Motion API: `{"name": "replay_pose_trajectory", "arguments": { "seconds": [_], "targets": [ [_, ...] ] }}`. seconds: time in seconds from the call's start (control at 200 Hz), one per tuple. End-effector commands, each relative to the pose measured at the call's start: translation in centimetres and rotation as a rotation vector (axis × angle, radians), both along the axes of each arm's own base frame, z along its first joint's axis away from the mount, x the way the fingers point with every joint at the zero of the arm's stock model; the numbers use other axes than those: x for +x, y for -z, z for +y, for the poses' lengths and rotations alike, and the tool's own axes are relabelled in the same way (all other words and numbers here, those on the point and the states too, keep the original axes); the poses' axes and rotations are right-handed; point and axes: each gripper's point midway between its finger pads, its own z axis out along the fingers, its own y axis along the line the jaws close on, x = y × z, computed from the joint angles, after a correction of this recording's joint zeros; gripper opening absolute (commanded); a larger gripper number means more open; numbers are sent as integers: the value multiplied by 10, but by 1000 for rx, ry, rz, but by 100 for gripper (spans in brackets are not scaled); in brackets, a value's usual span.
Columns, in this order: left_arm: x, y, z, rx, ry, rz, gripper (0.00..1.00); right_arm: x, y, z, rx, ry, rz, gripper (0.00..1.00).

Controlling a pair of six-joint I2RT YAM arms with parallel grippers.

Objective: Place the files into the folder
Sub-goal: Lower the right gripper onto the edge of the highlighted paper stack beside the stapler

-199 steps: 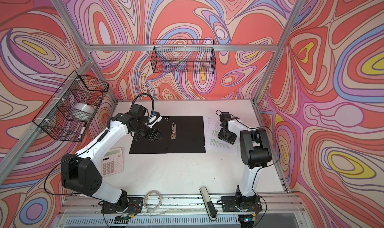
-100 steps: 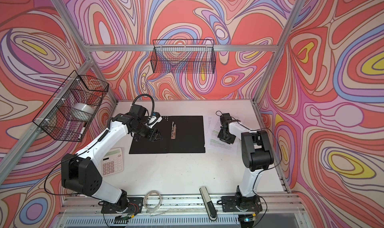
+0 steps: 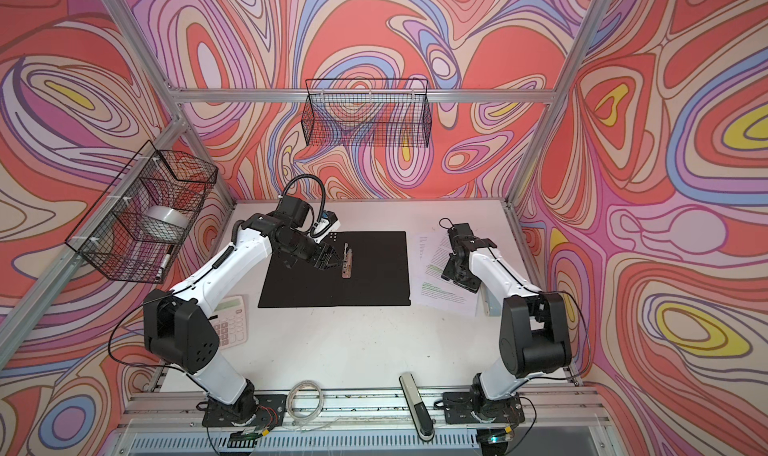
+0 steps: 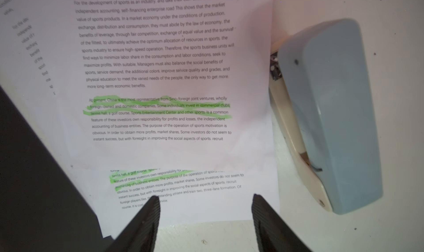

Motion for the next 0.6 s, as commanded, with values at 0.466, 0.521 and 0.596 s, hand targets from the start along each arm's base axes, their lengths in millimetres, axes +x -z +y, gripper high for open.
{"name": "replay_pose_trajectory", "arguments": {
  "seconds": [0.466, 0.521, 0.596],
  "targets": [
    [-7, 12, 6, 43, 14, -22, 59, -12, 45, -36, 44, 156, 41, 69],
    [-7, 13, 8, 48, 14, -28, 59, -11, 49, -37, 43, 162, 46, 69],
    [-7, 13, 9, 54, 14, -35, 59, -10, 53, -40, 38, 173, 52, 69]
  ]
}}
